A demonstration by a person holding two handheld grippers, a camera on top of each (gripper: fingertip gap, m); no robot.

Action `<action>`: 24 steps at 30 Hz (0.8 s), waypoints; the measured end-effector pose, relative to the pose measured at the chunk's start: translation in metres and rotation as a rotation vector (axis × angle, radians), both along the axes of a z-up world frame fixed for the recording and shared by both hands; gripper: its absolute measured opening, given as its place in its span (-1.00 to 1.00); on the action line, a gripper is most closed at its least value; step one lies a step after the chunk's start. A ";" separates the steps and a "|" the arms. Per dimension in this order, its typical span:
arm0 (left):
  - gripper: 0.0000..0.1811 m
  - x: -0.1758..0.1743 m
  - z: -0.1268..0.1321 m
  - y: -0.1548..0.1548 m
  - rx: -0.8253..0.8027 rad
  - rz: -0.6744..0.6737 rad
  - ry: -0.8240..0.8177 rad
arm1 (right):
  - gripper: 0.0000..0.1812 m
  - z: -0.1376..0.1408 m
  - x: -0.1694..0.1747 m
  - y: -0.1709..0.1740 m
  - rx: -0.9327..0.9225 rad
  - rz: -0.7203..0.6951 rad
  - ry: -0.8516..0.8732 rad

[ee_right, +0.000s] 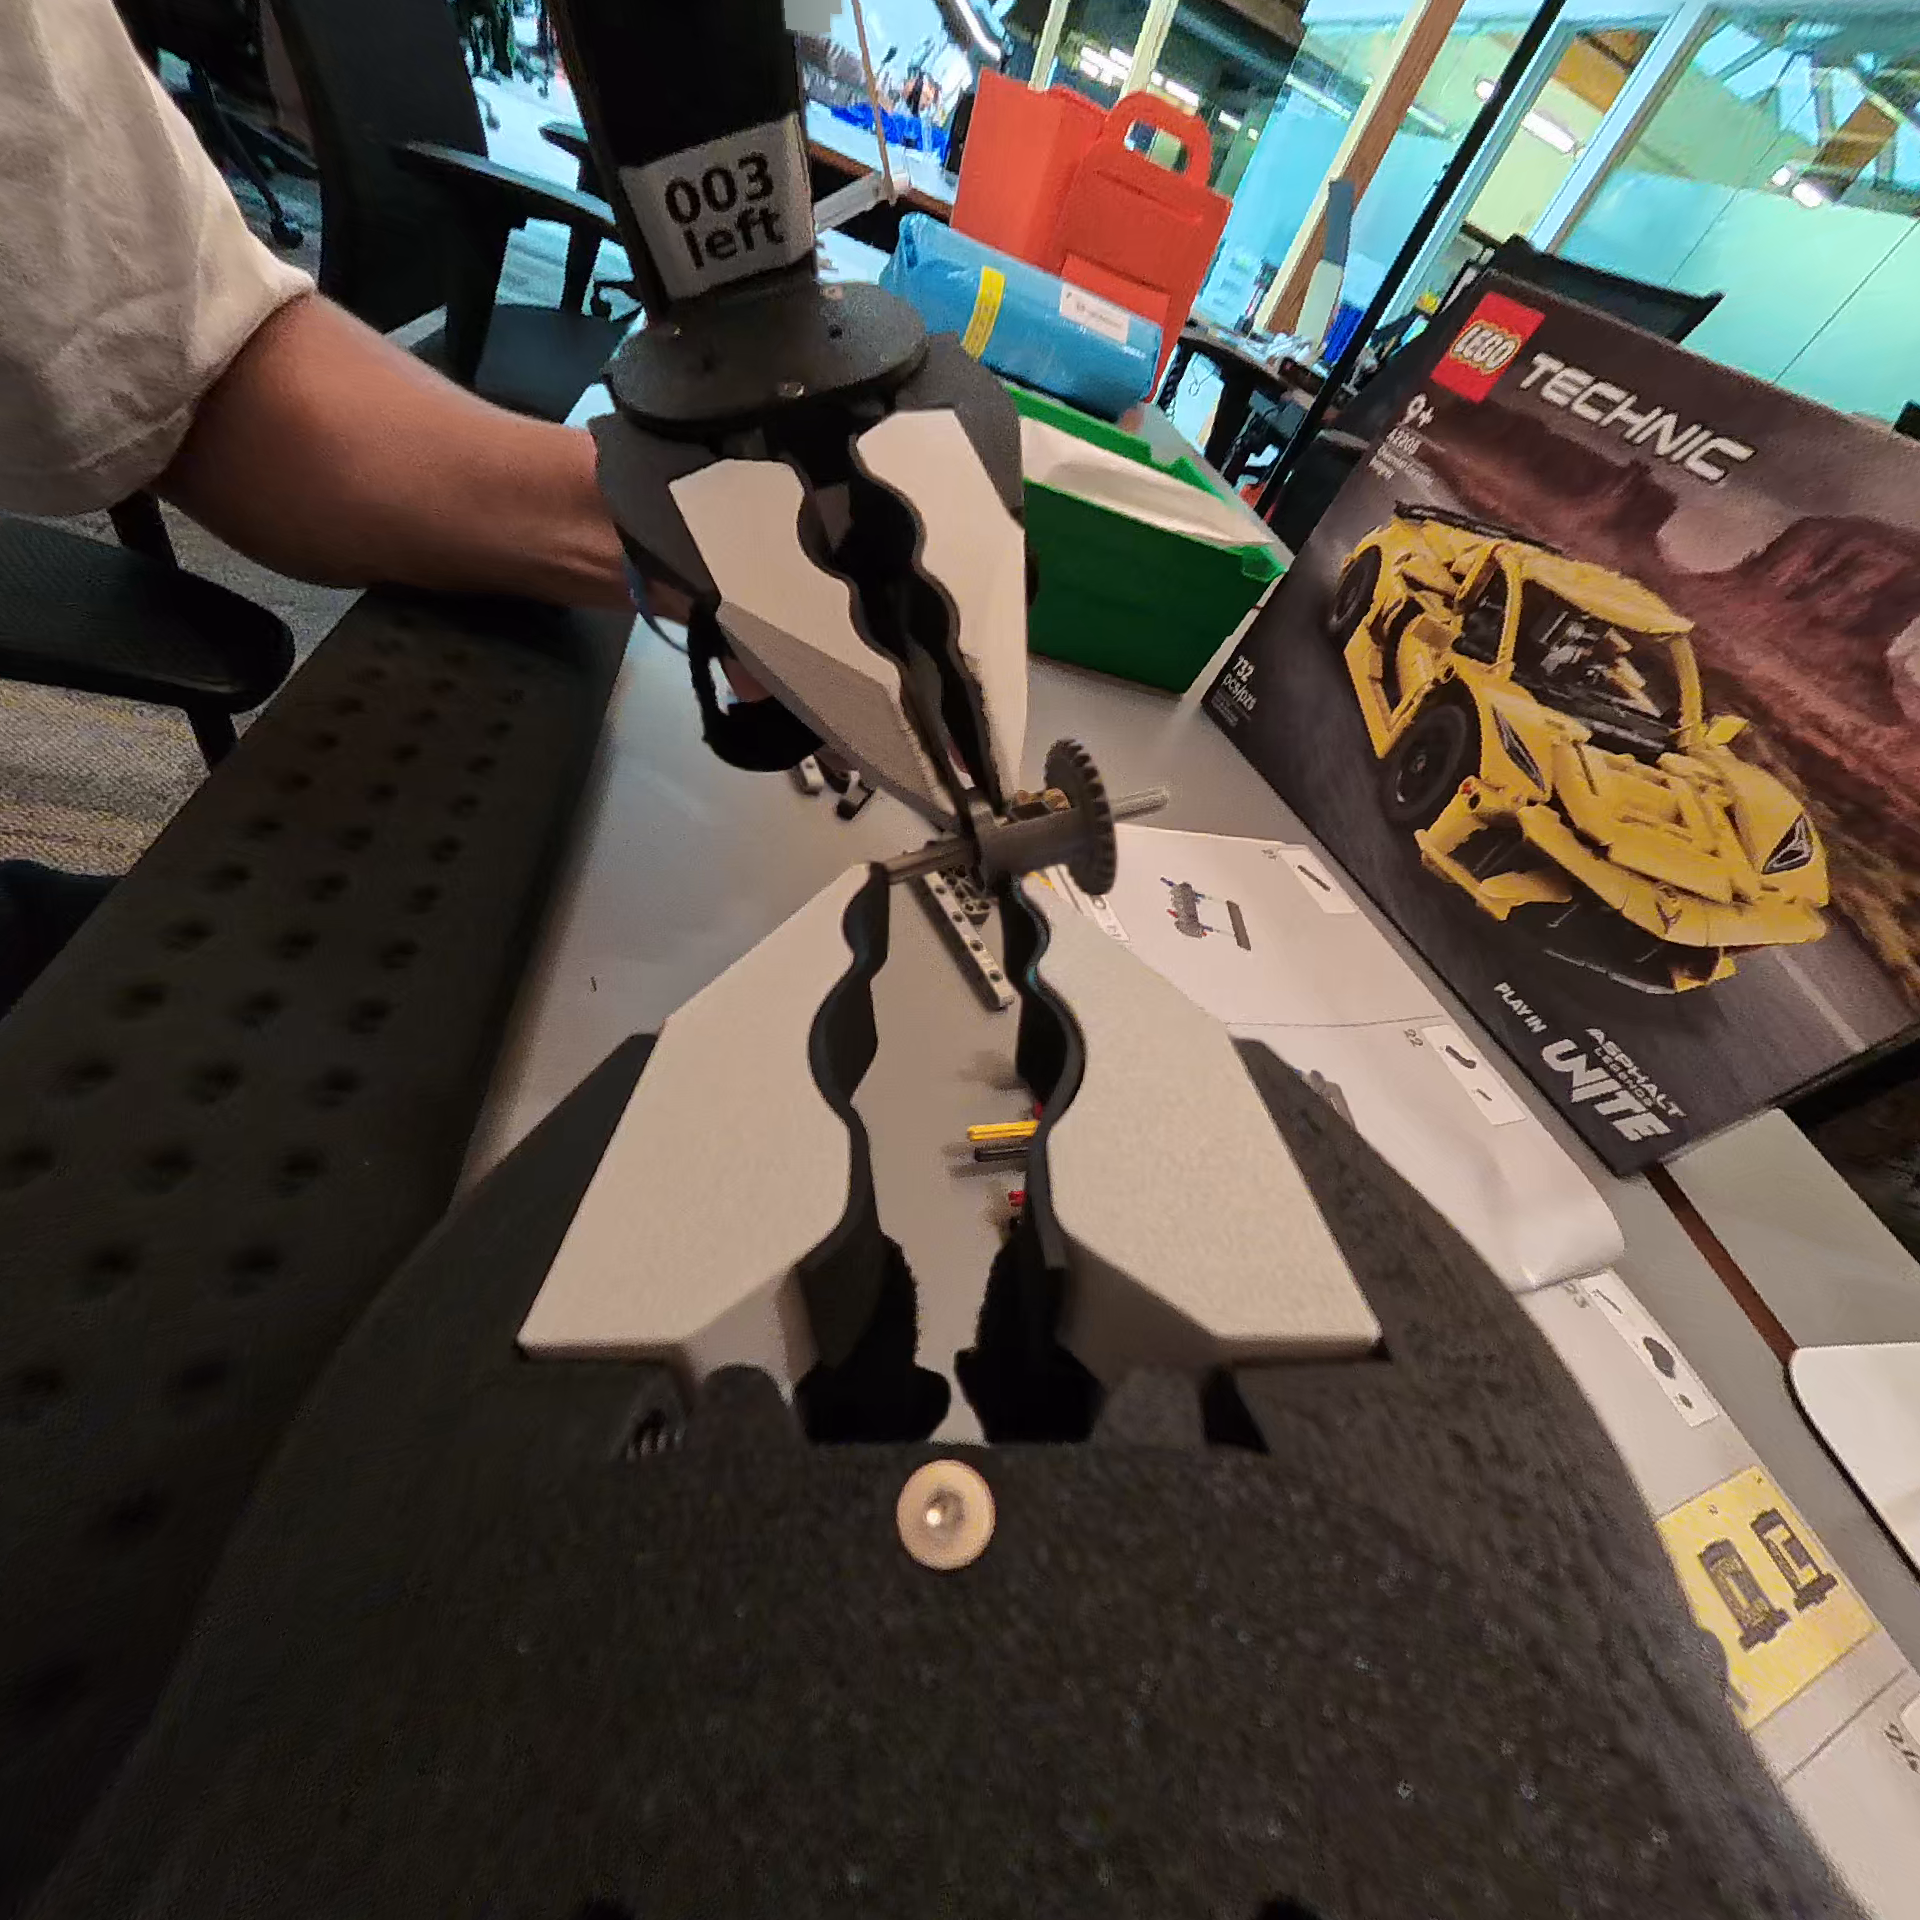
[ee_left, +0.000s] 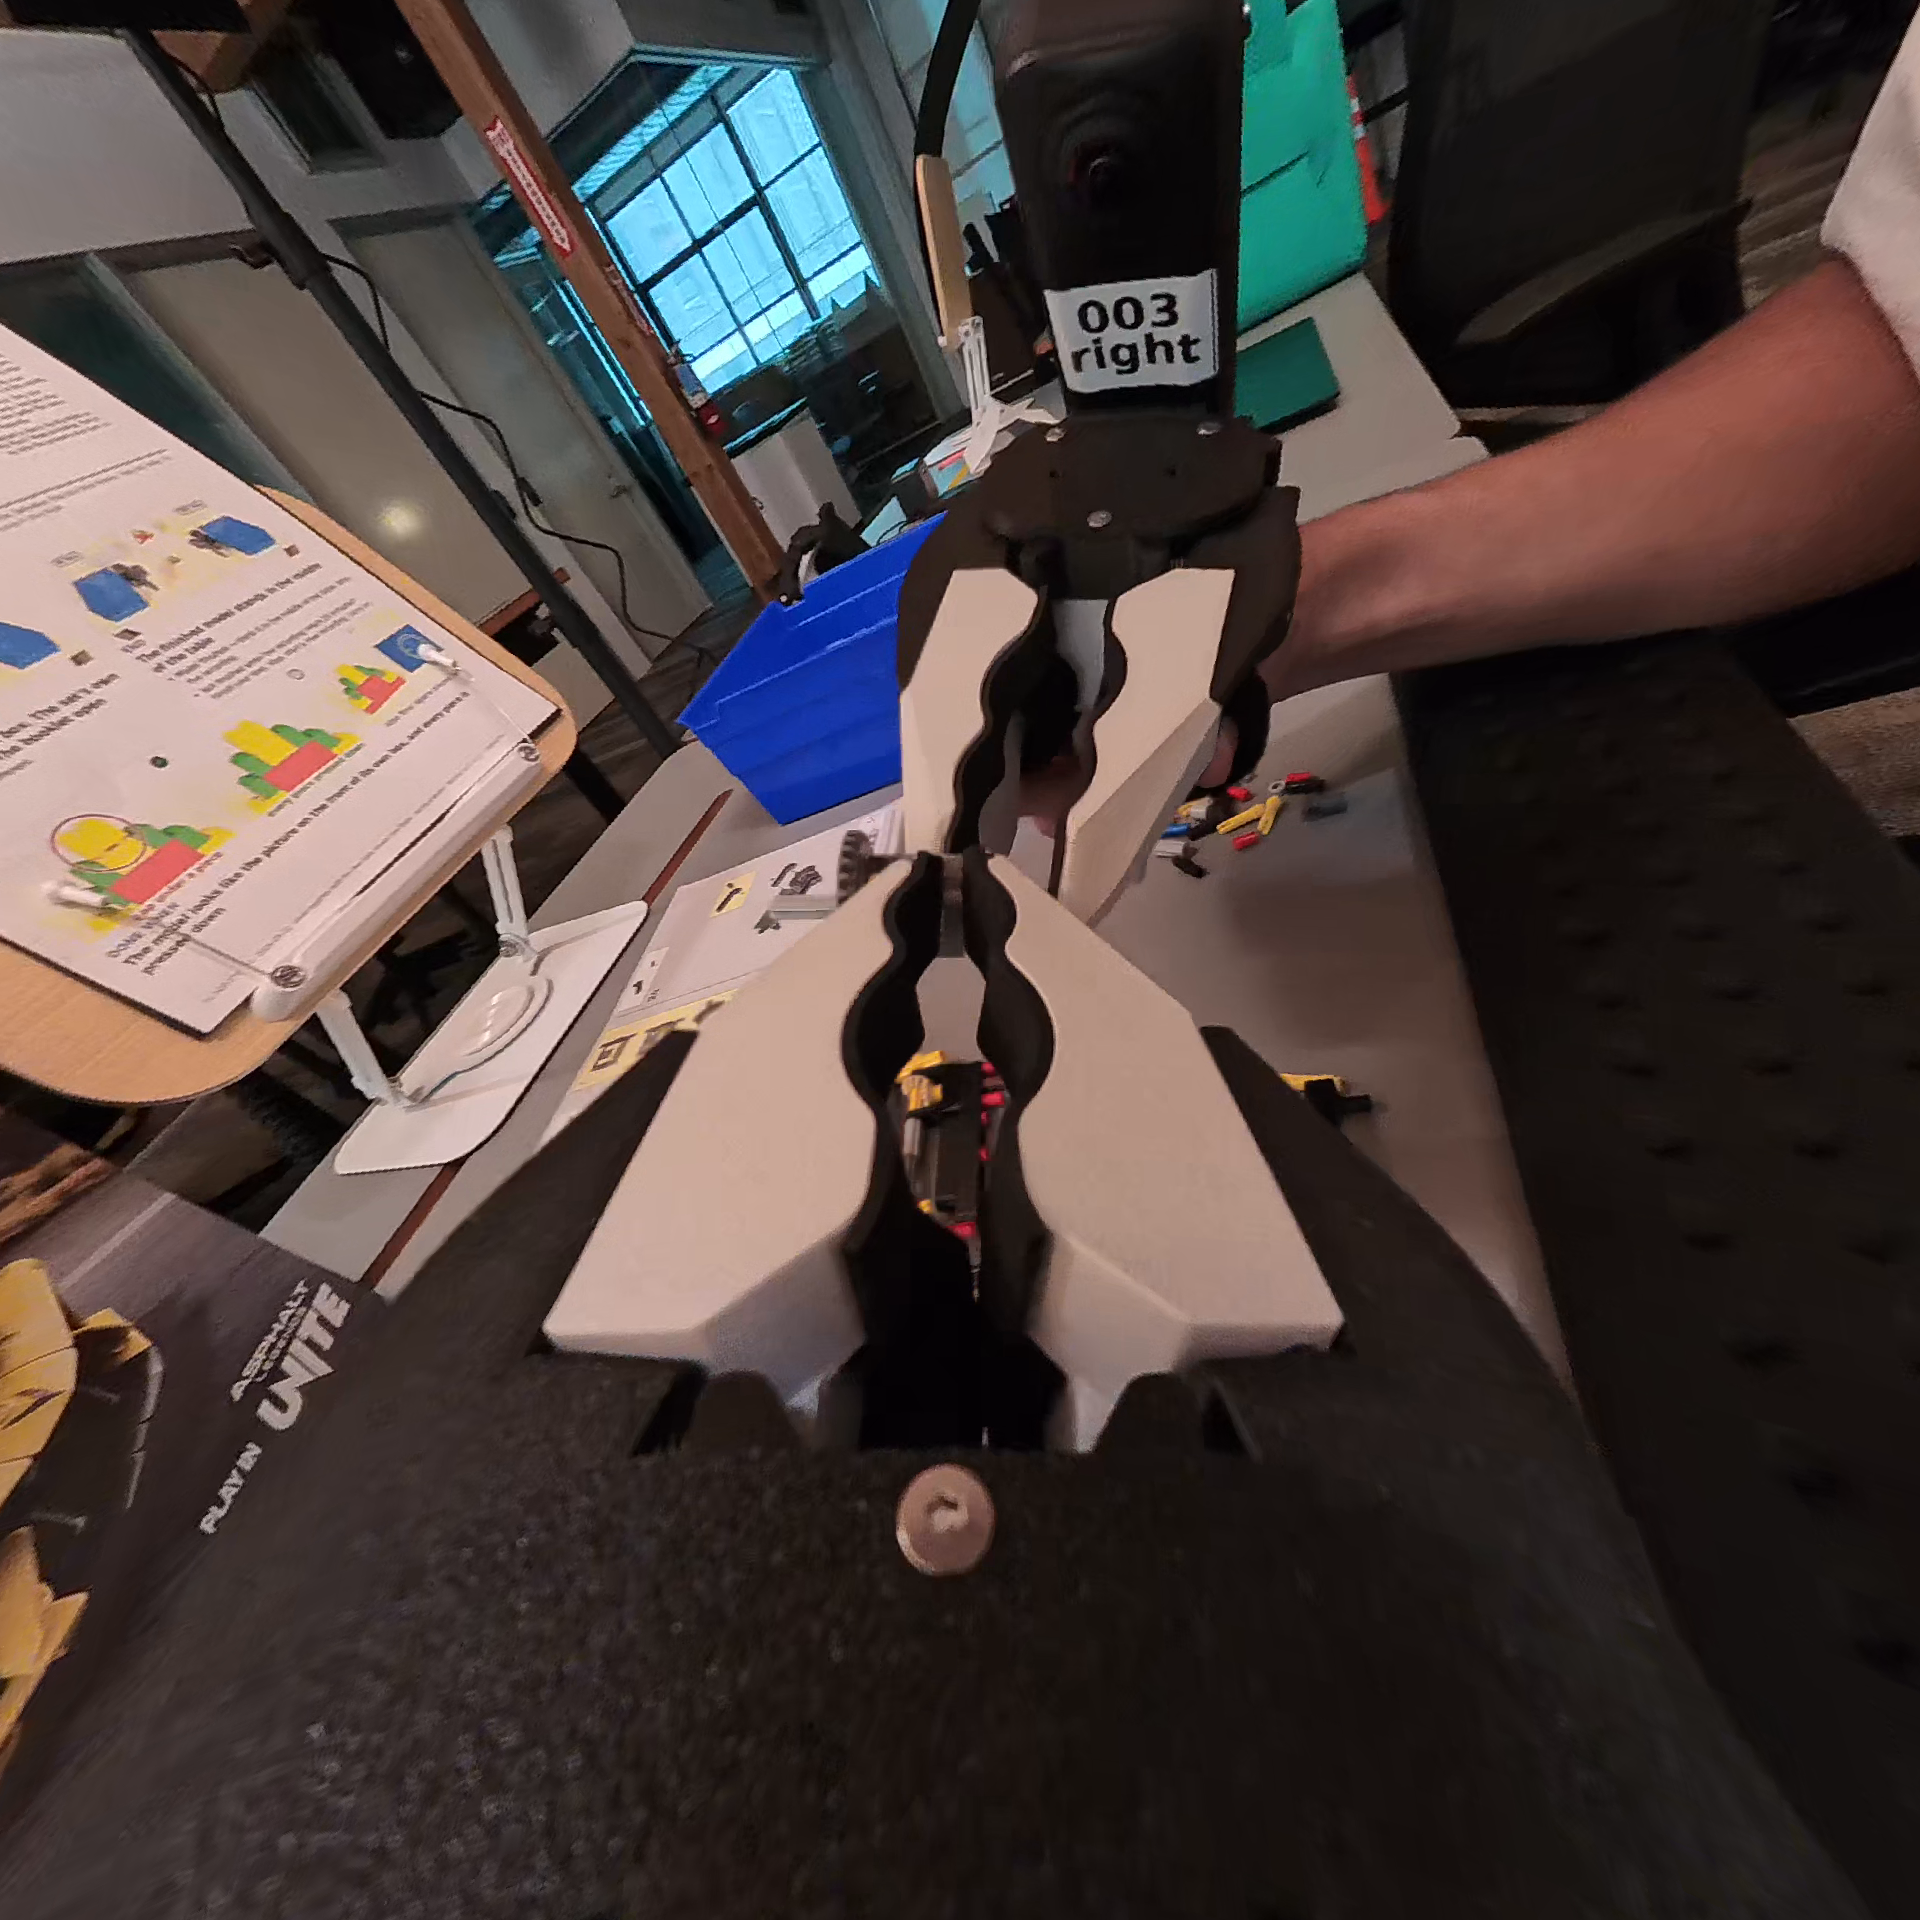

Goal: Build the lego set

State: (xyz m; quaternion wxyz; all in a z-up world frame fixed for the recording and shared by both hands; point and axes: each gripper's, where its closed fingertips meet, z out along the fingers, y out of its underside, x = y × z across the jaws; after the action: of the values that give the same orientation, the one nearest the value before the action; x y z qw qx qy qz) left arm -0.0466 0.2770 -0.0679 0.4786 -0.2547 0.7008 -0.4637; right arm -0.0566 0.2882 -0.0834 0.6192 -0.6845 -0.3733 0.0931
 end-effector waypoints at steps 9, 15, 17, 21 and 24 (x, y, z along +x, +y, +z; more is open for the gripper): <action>-0.97 -0.001 -0.001 0.001 -0.013 0.001 0.030 | -0.78 -0.002 -0.001 0.001 -0.037 0.013 -0.006; -0.96 0.001 0.008 0.002 -0.013 0.032 -0.016 | -0.77 0.008 0.002 0.001 0.063 0.021 0.082; -0.79 -0.002 0.018 0.004 -0.031 0.033 -0.053 | -0.77 0.010 0.005 0.000 0.071 0.014 0.101; -0.57 -0.001 0.021 0.018 -0.087 0.060 -0.017 | -0.77 0.016 0.005 -0.006 0.047 0.054 0.195; -0.59 0.000 0.013 0.009 -0.056 0.029 0.000 | -0.77 0.017 -0.003 -0.011 0.011 0.118 0.247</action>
State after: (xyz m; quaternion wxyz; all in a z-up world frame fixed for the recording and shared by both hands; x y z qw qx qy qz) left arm -0.0466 0.2861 -0.0553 0.4778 -0.2781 0.6837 -0.4763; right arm -0.0593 0.2777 -0.0666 0.6577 -0.6412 -0.3344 0.2108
